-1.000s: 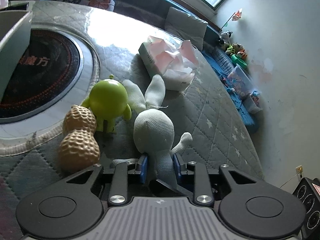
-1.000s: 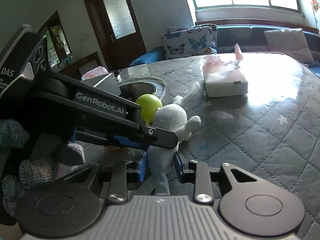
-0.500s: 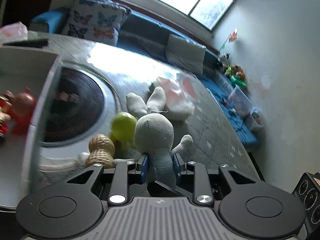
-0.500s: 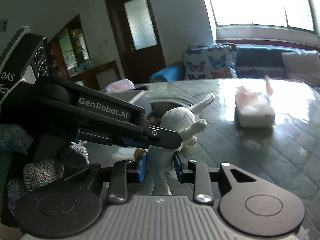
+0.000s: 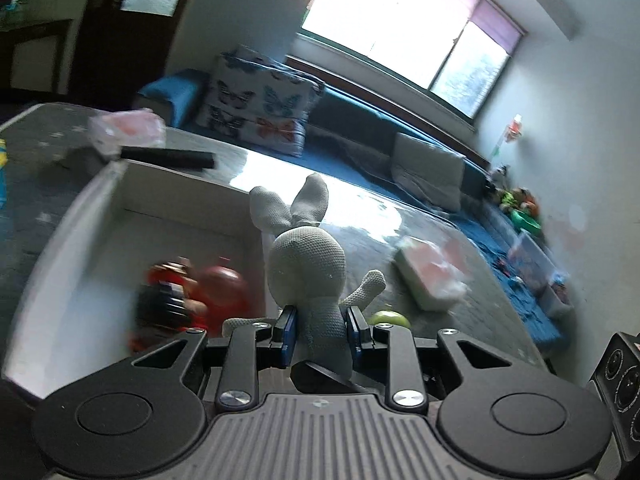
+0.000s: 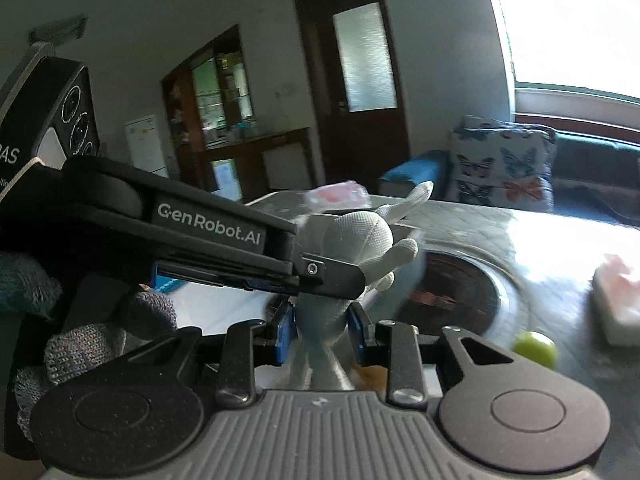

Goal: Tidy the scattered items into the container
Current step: 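Carry the white bunny with the left gripper and lower it into the box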

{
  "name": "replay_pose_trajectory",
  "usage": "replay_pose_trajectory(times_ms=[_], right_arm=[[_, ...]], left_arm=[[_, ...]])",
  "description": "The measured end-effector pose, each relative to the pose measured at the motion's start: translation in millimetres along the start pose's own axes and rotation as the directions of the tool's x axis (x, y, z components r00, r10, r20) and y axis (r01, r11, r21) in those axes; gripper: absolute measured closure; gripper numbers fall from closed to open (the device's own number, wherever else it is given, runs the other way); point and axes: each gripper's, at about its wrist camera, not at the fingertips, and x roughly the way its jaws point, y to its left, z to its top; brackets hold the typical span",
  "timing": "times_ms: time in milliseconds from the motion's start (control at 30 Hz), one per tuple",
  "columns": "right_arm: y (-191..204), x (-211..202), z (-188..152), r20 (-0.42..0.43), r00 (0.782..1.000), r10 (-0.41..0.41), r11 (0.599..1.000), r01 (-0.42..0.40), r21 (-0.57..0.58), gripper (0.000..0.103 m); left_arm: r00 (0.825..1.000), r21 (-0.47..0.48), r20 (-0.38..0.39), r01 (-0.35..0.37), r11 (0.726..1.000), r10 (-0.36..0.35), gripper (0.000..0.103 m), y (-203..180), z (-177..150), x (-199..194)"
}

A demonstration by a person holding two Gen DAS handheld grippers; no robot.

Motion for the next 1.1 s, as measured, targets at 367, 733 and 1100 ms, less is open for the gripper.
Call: replay_pose_trajectory(times_ms=[367,733,1100], right_arm=[[40.9,70.1,12.0,-0.060,0.993,0.097,0.995,-0.097,-0.009,0.074],[49.7,111.8,14.1,-0.165,0.976,0.144,0.989,-0.136,0.064,0.071],[51.0,124.4,12.4,-0.199,0.968,0.151,0.988,-0.140,0.067,0.063]], left_arm=[[0.993,-0.044,-0.013,-0.115,0.992,0.115,0.074,63.4,15.1,-11.4],[0.979,-0.047,-0.057,-0.196,0.979,0.194,0.073,94.8,19.4,3.6],[0.967,-0.067,-0.076,-0.250,0.966,0.244,0.072,112.5,17.7,11.2]])
